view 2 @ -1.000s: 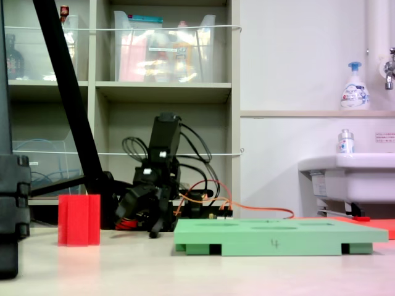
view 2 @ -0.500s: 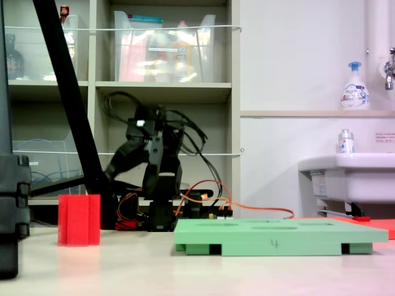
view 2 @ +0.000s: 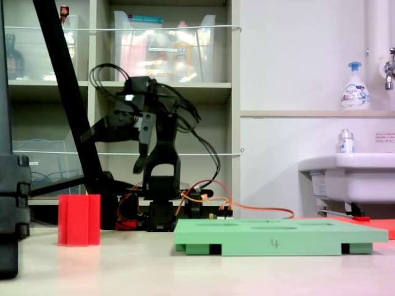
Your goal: Put the cross columnar block into the corresponding hole
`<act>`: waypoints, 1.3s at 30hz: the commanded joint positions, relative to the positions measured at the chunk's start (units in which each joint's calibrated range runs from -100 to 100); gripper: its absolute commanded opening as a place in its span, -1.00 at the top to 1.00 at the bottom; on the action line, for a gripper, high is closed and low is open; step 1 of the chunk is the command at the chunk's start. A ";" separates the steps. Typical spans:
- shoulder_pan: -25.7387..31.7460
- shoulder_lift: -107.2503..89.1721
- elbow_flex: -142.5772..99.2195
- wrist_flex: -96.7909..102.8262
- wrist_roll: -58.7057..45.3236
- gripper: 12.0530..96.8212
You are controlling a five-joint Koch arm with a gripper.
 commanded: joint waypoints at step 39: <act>-6.89 54.13 24.44 -5.14 -6.98 -0.61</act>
